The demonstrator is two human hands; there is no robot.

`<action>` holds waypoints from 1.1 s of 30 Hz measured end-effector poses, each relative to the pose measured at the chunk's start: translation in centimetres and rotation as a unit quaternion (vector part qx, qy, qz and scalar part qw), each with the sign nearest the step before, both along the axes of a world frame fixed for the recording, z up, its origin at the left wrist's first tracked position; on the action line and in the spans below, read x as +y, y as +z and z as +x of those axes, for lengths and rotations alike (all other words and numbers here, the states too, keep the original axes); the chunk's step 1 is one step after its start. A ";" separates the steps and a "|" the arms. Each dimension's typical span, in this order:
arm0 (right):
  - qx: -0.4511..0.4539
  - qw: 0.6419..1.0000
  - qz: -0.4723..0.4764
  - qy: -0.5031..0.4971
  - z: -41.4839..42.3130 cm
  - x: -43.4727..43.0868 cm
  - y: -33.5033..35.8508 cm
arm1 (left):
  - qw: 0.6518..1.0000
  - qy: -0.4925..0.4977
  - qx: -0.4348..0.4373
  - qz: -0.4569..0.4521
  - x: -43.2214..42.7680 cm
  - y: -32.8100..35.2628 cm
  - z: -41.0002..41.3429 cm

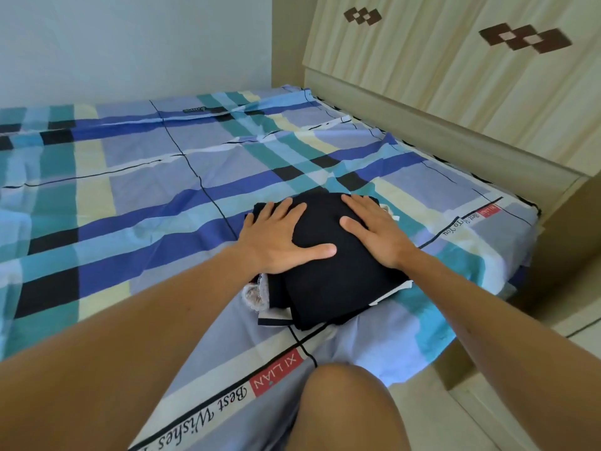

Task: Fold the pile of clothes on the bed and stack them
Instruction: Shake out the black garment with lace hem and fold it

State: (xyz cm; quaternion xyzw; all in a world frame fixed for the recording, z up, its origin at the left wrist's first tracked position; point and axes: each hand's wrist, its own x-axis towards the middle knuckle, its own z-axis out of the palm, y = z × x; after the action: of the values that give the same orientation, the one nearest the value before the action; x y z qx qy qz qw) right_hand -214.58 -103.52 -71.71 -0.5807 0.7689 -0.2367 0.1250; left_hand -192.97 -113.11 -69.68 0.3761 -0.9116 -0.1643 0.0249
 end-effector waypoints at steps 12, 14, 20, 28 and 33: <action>-0.046 0.994 -0.088 -0.049 7.4 -1.7 7.8 | 0.978 0.002 0.207 0.042 0.1 5.4 10.2; -0.105 0.986 -0.129 0.008 11.3 -2.5 8.8 | 0.968 0.022 0.247 0.030 0.3 6.5 13.7; -0.209 0.948 -0.171 0.168 24.0 -4.6 10.9 | 0.948 0.092 0.304 -0.010 1.0 8.9 25.4; -0.230 0.923 -0.137 0.277 36.2 -6.4 9.0 | 0.934 0.204 0.291 -0.025 5.1 6.4 40.9; -0.221 0.922 -0.090 0.305 40.3 -6.8 5.7 | 0.921 0.278 0.273 0.021 7.7 1.8 46.9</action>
State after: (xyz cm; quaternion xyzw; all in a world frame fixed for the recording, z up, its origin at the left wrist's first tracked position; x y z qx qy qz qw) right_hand -174.23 -110.35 -66.03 -0.7287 0.4826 -0.3778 0.3056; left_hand -146.09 -105.37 -67.91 0.5550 -0.7249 -0.2658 0.3096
